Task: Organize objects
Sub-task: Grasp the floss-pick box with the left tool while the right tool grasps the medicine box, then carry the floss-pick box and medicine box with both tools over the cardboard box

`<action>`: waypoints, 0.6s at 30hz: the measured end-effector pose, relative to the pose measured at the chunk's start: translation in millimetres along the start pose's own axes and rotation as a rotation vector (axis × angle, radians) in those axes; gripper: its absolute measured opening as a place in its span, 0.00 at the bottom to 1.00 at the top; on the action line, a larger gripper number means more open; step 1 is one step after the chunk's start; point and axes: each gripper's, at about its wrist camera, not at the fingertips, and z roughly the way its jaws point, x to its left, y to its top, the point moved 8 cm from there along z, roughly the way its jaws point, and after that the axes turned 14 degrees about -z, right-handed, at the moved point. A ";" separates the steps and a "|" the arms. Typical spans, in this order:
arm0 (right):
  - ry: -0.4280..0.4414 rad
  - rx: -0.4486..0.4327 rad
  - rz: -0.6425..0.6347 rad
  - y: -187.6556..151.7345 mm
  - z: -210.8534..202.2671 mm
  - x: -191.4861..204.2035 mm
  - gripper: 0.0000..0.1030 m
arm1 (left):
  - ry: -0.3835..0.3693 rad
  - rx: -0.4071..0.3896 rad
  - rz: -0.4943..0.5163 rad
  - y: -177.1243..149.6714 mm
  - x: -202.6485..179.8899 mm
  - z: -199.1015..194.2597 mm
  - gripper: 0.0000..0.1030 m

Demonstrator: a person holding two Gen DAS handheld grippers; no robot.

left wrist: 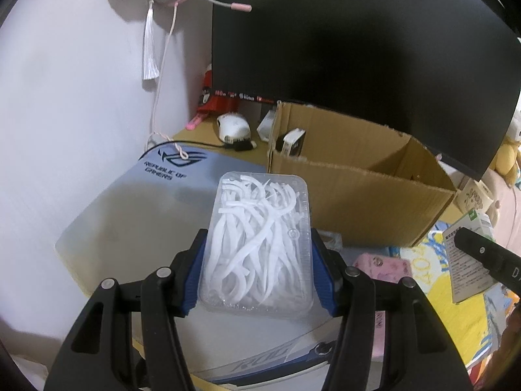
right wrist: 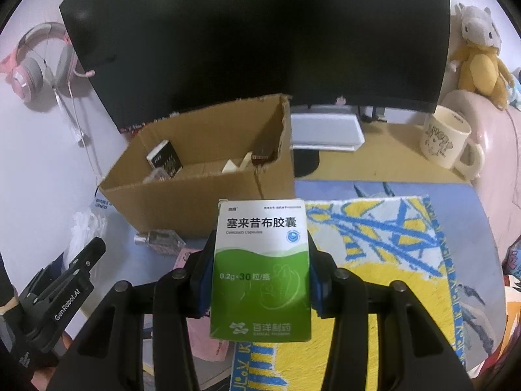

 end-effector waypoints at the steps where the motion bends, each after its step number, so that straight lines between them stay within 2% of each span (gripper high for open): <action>1: -0.001 -0.005 0.006 3.4 -1.2 -2.0 0.48 | -0.001 -0.006 -0.003 1.5 -1.0 -1.9 0.55; 5: 0.007 -0.030 0.016 16.3 -7.9 -6.2 0.48 | -0.021 -0.034 0.015 5.5 -7.2 -13.1 0.55; 11: -0.010 -0.052 -0.004 27.8 -17.6 -7.6 0.48 | 0.010 -0.066 0.035 18.0 -10.8 -20.0 0.55; 18: 0.008 -0.093 -0.016 41.5 -31.7 -5.1 0.48 | 0.001 -0.085 0.045 29.5 -18.7 -22.8 0.55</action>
